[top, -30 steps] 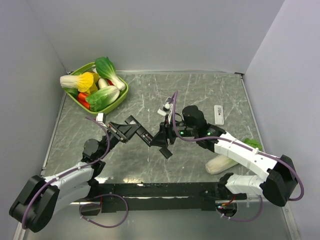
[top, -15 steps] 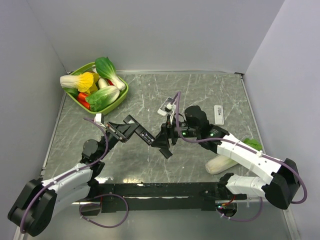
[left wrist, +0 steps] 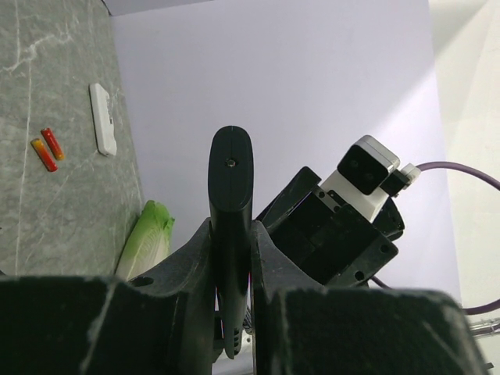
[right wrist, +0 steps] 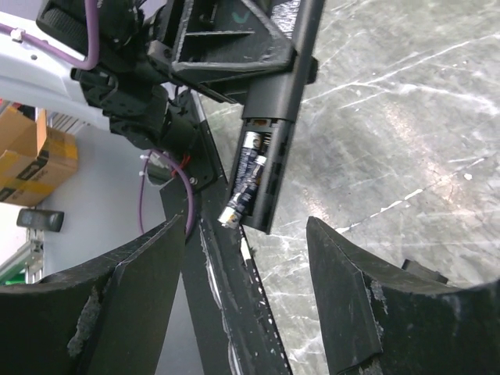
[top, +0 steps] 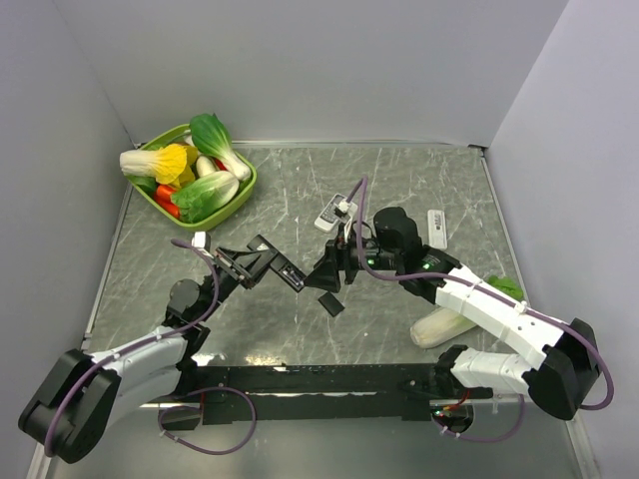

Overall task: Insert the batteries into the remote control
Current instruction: Load the battery into the remote control.

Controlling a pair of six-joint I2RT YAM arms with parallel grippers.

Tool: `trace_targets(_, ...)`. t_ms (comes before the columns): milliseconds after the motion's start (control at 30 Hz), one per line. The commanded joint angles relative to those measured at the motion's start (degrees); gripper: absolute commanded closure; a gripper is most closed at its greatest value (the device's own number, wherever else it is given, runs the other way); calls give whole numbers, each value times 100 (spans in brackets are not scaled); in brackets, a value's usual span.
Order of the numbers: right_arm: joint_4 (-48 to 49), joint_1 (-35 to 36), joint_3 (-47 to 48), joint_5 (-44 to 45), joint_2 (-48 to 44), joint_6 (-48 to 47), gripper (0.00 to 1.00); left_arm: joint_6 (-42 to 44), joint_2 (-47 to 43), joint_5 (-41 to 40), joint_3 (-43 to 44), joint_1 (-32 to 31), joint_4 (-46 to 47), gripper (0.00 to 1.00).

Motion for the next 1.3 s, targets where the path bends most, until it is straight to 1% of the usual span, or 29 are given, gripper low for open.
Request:
trace_targets(0,277,-60,6,-62,-112,66,31,-112,-59,-34,32,-10,547,98)
trace_targets(233,295,-68,-38,-238,20,22,33,-86,-165,-78,41,-18,415,98)
trace_targets(1133,471,-60,41,-150,372,83,38,-138,19,150,173,-18,714,98)
trace_targets(1267,427,-69,50,-150,284,83,38,-139,2,106,138,-18,696,98)
